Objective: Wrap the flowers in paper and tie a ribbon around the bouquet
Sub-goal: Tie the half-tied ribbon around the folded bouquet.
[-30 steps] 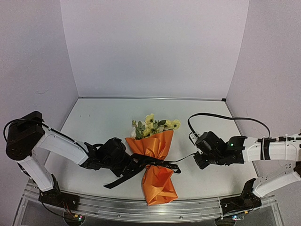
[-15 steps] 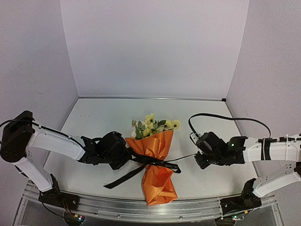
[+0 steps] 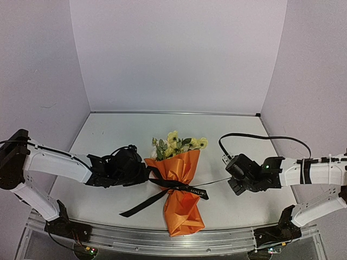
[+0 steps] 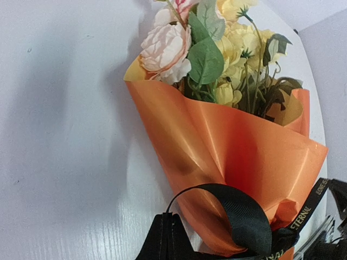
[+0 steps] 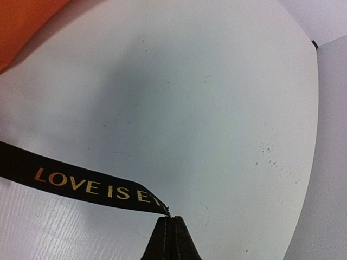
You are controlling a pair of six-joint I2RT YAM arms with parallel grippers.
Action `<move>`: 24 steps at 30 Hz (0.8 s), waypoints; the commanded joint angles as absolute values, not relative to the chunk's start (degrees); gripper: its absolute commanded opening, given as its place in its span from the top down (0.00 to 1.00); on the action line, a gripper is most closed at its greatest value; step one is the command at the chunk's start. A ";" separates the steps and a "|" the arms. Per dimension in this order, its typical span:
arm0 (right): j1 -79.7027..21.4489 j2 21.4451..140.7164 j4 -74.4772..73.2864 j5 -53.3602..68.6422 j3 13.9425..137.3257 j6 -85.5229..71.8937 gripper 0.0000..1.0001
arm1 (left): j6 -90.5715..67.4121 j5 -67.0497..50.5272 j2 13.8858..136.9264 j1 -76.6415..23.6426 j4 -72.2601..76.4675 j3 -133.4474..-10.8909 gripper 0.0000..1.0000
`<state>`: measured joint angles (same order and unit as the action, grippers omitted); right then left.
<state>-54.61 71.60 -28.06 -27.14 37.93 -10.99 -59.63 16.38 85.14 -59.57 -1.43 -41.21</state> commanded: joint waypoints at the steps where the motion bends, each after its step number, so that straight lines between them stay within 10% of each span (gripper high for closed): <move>1: -54.43 72.90 -29.97 -31.21 39.82 -12.29 1.00 | -48.04 14.38 86.23 -59.64 1.68 -44.41 1.00; 24: -62.68 94.66 -25.92 -21.85 53.50 -27.19 1.00 | -37.61 9.62 86.71 -59.93 7.16 -40.95 1.00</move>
<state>-60.63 90.34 -28.99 -23.88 48.17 -23.29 -39.07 9.23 88.47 -59.94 5.02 -42.43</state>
